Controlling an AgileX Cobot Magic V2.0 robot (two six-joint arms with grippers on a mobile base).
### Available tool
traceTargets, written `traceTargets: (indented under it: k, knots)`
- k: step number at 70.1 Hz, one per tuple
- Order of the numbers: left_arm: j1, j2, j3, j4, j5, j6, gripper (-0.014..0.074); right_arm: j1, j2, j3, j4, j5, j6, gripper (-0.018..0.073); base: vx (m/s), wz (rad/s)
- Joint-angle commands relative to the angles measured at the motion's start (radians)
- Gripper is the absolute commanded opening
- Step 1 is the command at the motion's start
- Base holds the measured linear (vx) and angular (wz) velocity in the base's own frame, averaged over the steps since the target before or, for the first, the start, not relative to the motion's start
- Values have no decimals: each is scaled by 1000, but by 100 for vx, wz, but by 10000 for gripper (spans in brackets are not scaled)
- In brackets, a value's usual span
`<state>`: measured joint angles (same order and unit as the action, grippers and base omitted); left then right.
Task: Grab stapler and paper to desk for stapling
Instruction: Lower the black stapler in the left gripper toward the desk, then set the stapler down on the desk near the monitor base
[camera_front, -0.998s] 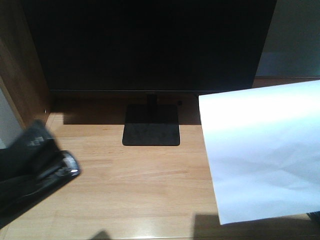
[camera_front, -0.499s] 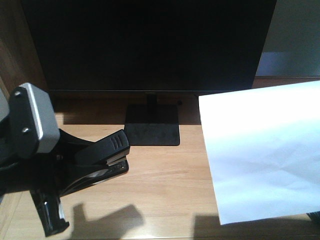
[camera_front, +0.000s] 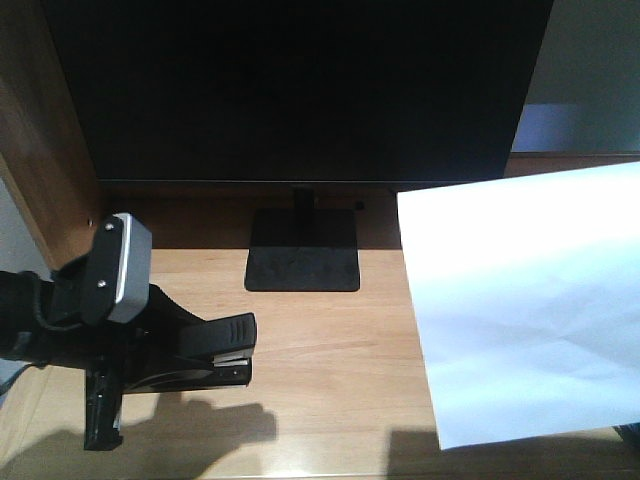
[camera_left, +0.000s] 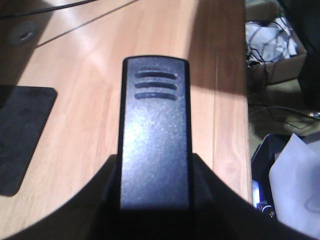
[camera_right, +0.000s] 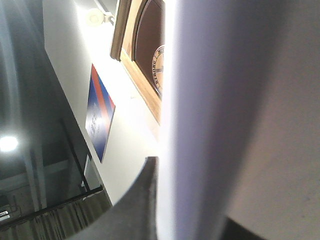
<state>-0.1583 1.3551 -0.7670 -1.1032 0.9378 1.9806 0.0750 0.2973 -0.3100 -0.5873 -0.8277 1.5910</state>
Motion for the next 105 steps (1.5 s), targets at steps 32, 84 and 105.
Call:
traceTargets:
  k: [32, 84, 105]
  knots:
    - [-1, 307, -272, -148, 114, 159, -6, -5, 9, -30, 21, -31, -5, -6, 0, 0]
    - [-70, 610, -358, -198, 60, 164, -6, -5, 9, -30, 21, -31, -5, -6, 0, 0]
    - [-70, 633, -358, -180, 65, 164, 8, -5, 9, -30, 21, -31, -5, -6, 0, 0]
